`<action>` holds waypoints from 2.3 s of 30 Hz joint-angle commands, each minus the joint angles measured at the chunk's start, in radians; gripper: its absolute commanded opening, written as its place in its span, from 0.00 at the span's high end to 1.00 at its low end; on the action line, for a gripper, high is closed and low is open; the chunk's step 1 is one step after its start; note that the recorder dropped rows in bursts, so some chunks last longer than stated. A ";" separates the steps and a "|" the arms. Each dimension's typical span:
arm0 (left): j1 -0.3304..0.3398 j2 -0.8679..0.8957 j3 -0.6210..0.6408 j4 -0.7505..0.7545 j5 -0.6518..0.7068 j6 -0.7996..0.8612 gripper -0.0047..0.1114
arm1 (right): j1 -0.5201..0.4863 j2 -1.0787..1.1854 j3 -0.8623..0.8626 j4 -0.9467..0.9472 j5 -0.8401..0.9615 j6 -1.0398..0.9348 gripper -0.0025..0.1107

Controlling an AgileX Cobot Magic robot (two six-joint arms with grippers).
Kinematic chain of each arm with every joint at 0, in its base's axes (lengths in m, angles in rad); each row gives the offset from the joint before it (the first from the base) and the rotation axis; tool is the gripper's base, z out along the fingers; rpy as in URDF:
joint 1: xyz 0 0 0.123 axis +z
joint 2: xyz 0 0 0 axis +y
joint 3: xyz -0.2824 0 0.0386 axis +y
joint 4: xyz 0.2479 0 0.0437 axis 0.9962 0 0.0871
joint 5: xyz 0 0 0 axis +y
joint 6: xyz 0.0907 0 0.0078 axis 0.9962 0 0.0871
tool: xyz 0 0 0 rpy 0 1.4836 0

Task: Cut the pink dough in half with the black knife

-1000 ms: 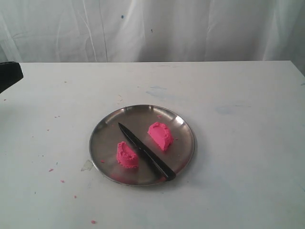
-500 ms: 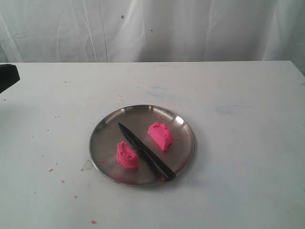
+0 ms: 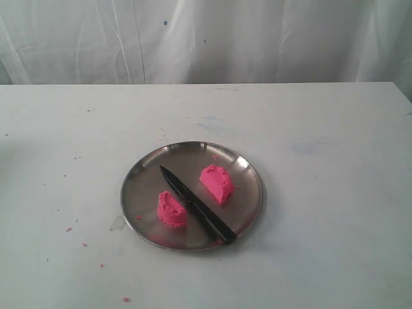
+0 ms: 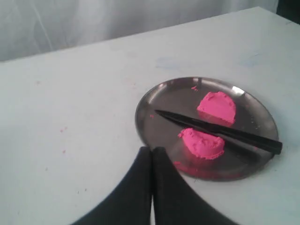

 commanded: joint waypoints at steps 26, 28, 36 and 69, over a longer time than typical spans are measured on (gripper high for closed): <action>0.000 -0.368 0.388 0.635 -0.294 -0.717 0.96 | -0.007 -0.007 0.004 -0.008 -0.003 0.001 0.98; 0.000 -0.406 0.388 0.635 -0.250 -0.715 0.96 | -0.007 -0.007 0.004 -0.008 -0.003 0.001 0.98; 0.000 -0.491 0.388 0.635 -0.223 -0.715 0.96 | -0.007 -0.007 0.004 -0.008 -0.003 0.001 0.98; 0.000 -0.491 0.388 0.623 -0.014 -0.713 0.96 | -0.007 -0.007 0.004 -0.008 -0.003 0.001 0.98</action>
